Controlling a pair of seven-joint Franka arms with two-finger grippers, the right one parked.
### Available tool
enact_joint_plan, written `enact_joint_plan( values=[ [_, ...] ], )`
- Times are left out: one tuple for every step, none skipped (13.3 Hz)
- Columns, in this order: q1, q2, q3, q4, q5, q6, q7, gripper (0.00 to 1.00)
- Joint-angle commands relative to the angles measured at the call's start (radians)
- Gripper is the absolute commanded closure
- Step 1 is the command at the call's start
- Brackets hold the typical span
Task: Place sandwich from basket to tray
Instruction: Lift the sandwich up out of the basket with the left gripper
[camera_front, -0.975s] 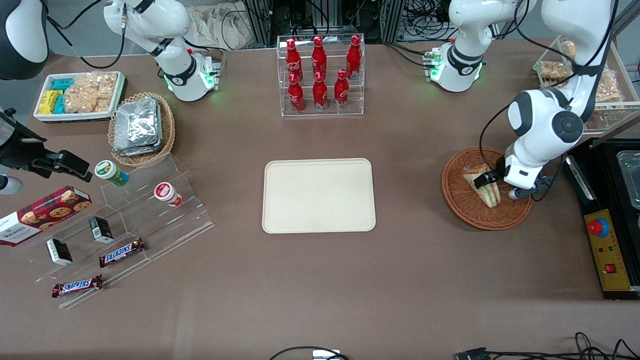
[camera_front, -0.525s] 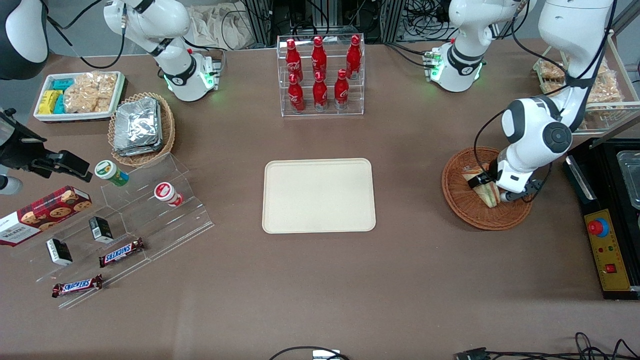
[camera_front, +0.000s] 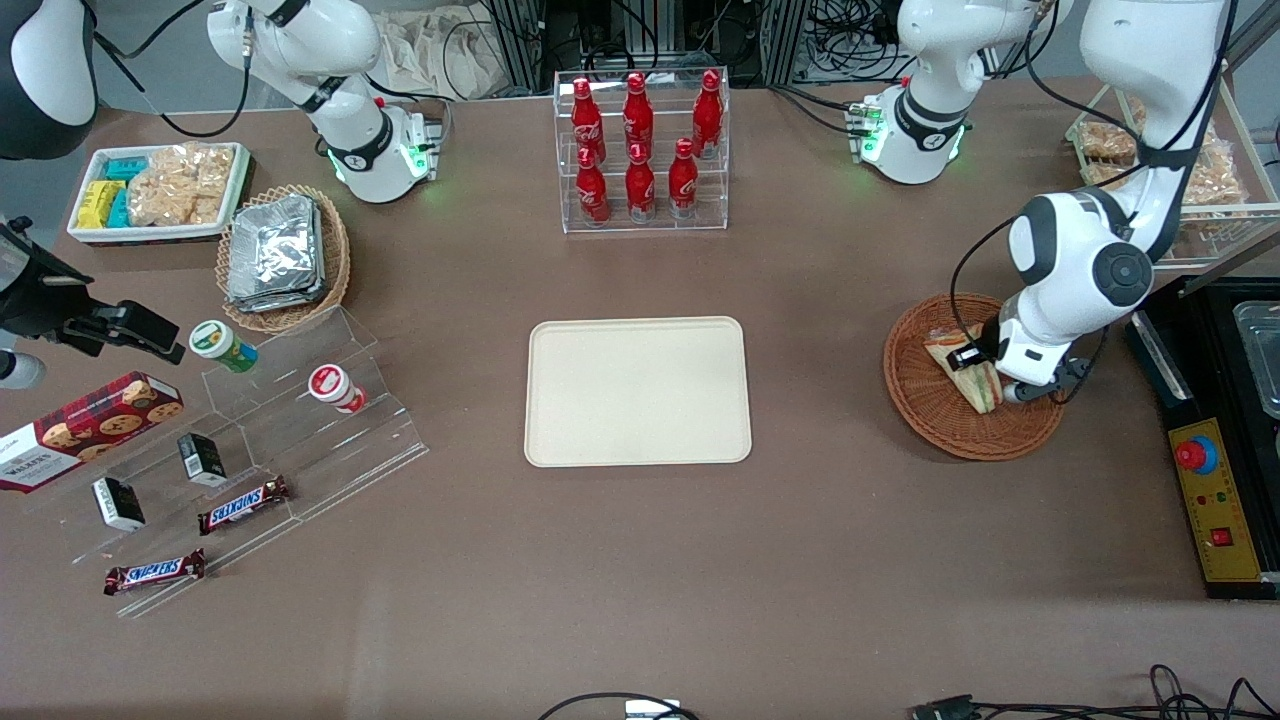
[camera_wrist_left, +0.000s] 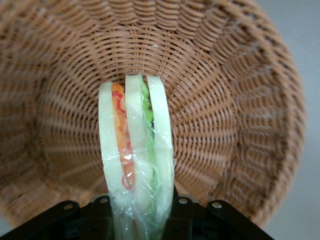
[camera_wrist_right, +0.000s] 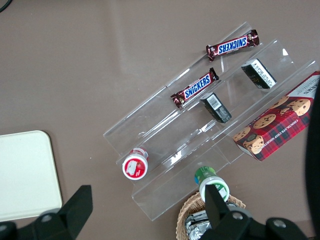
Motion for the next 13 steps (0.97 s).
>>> enact_joint_plan(
  values=[
    [0.0,-0.138,-0.007,0.099,0.008,-0.256,-0.005,0.87],
    [0.0,-0.153,-0.007,0.177,0.008,-0.38,0.001,0.87],
    [0.0,-0.16,-0.008,0.271,0.008,-0.496,0.003,0.87],
    [0.0,-0.155,-0.011,0.377,0.009,-0.616,0.004,0.86],
    [0.0,-0.147,-0.022,0.482,0.014,-0.719,0.004,0.86],
    [0.0,-0.138,-0.036,0.57,0.014,-0.791,0.016,0.86],
    [0.0,-0.129,-0.053,0.654,0.017,-0.848,0.054,0.86],
    [0.0,-0.114,-0.062,0.722,0.017,-0.894,0.099,0.85],
    [0.0,-0.097,-0.071,0.771,0.017,-0.927,0.131,0.84],
    [0.0,-0.091,-0.089,0.796,0.017,-0.938,0.144,0.82],
    [0.0,-0.091,-0.114,0.801,0.015,-0.938,0.145,0.82],
    [0.0,-0.089,-0.152,0.804,0.015,-0.938,0.142,0.82],
    [0.0,-0.086,-0.195,0.809,0.015,-0.936,0.133,0.82]
  ],
)
